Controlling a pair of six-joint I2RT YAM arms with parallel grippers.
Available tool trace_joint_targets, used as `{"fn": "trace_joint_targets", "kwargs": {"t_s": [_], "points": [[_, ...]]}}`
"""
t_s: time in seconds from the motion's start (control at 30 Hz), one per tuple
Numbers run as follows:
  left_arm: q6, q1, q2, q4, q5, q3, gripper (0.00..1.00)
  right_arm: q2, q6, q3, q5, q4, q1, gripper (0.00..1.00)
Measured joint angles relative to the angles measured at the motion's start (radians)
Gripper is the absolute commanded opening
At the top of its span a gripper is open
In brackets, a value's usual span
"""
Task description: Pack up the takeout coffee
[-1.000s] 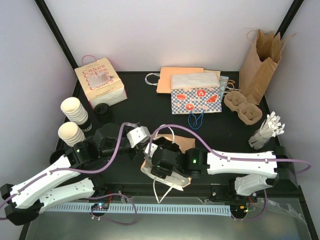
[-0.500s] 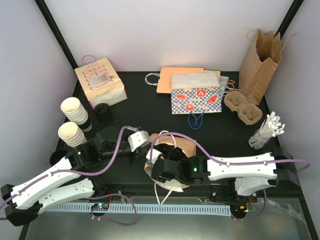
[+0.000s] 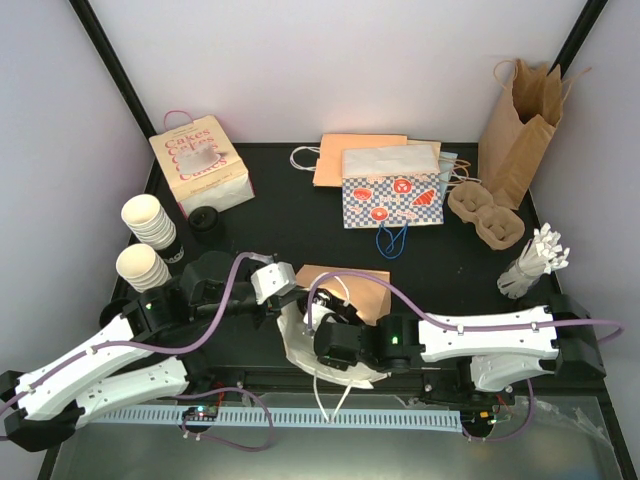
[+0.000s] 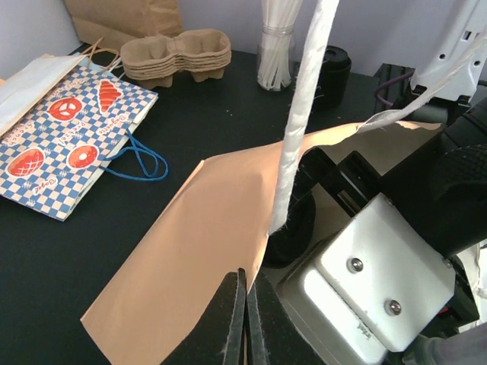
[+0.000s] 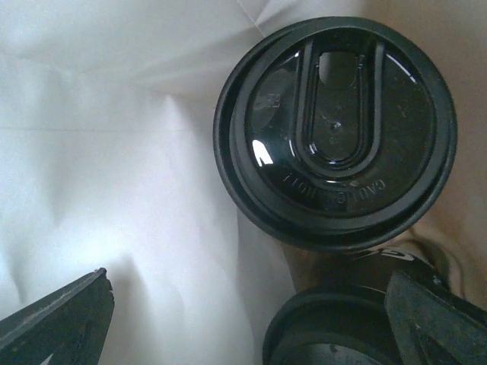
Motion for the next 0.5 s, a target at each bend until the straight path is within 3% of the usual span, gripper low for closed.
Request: {"fn": "trace_joint_targets", "kwargs": {"t_s": [0.5], "points": [[0.010,-0.004,-0.001,-0.005,0.013,-0.011,0.02,0.043,-0.084,-0.015,-0.009,0.013,0.013,1.00]]}}
